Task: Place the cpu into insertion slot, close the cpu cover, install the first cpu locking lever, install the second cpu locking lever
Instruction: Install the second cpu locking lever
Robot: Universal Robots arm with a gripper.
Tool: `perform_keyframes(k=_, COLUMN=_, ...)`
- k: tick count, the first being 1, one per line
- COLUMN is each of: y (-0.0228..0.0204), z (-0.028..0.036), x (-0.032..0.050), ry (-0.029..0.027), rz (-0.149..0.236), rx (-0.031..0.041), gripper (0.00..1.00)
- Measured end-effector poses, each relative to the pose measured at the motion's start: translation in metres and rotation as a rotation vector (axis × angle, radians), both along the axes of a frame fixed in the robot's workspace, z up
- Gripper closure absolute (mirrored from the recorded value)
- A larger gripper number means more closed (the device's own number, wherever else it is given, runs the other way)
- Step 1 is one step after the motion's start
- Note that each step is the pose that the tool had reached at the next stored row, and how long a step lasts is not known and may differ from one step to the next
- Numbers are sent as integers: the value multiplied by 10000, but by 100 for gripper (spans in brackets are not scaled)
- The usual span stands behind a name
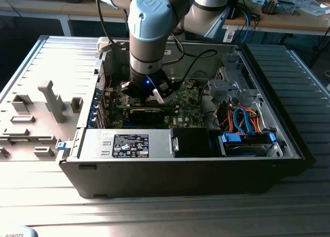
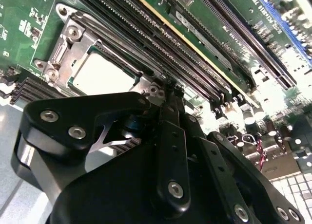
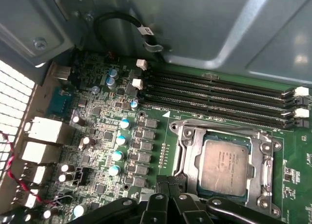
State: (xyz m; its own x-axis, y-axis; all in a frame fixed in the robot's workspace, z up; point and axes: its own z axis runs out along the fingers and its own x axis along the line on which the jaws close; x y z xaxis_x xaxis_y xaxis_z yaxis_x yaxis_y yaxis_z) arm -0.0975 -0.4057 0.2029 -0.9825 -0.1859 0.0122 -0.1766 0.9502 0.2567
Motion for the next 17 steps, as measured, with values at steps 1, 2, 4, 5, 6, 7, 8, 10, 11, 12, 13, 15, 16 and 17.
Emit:
perform_keyframes(k=1, y=2, z=20, x=2, ry=0, rz=0, rx=-29, gripper=89)
perform_keyframes(k=2, y=5, z=42, x=5, ry=-1, rz=1, rx=-66, gripper=89)
perform_keyframes(k=4, y=8, z=85, x=12, ry=0, rz=0, rx=-215, gripper=89)
perform_keyframes(k=5, y=10, z=102, x=16, ry=1, rz=-2, rx=-360, gripper=89)
perform_keyframes(k=6, y=12, z=110, x=23, ry=2, rz=-1, rx=-549, gripper=89)
perform_keyframes(k=7, y=13, z=114, x=31, ry=5, rz=0, rx=-730, gripper=89)
perform_keyframes(k=8, y=14, z=116, x=38, ry=11, rz=0, rx=-964, gripper=89)
perform_keyframes(k=10, y=16, z=120, x=50, ry=20, rz=1, rx=-1313, gripper=89)
perform_keyframes(k=11, y=17, z=121, x=59, ry=30, rz=1, rx=-1486, gripper=89)
perform_keyframes(k=12, y=17, z=122, x=77, ry=49, rz=1, rx=-1683, gripper=89)
perform_keyframes(k=13, y=20, z=122, x=94, ry=70, rz=1, rx=-1754, gripper=89)
perform_keyframes(k=15, y=26, z=122, x=149, ry=136, rz=0, rx=-1873, gripper=89)
perform_keyframes(k=16, y=29, z=122, x=178, ry=169, rz=3, rx=-1909, gripper=89)
perform_keyframes(k=17, y=31, z=122, x=205, ry=201, rz=5, rx=-1943, gripper=89)
